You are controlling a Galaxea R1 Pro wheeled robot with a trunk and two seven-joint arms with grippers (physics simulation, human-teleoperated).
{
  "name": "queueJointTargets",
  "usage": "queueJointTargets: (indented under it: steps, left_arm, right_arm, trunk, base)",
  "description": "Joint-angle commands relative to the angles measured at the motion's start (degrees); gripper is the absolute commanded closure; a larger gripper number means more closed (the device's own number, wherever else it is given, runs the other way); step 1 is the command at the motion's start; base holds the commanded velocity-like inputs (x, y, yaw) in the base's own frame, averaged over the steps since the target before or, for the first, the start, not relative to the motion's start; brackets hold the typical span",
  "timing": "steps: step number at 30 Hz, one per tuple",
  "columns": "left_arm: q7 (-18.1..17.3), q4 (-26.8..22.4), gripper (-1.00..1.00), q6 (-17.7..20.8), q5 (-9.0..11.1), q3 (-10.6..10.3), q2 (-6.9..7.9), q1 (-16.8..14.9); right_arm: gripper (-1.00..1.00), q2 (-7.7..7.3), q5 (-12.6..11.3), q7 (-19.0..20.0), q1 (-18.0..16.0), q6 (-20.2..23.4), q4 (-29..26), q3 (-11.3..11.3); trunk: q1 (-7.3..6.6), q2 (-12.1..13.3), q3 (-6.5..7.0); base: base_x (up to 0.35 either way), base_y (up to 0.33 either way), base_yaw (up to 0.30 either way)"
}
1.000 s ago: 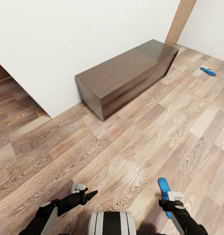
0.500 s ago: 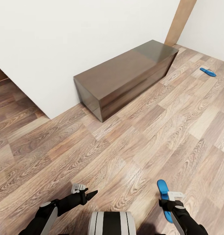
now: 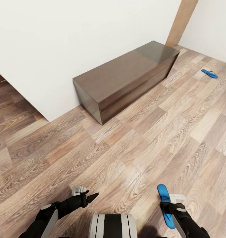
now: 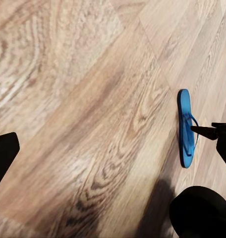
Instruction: In the bedroom, move the book from the bed onto either nightstand, and place the two sandals side by side next to the bed.
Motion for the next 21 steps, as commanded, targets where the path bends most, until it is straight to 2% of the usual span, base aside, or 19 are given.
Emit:
queueJointTargets:
  steps: [1, 21]
  left_arm:
    - [-0.08, -0.01, -1.0, 0.52, 0.51, 0.01, 0.02, -0.01]
    - [-0.32, -0.08, -1.0, 0.52, 0.58, 0.06, 0.06, -0.01]
  right_arm:
    - [-1.0, 0.01, 0.07, -0.1, 0.0, 0.35, -0.11, -0.02]
    - [-1.0, 0.01, 0.07, -0.1, 0.0, 0.35, -0.11, -0.02]
  trunk:
    - [-0.01, -0.01, -0.03]
    - [-0.01, -0.01, -0.03]
  base:
    - [0.0, 0.0, 0.0]
    - [0.0, 0.0, 0.0]
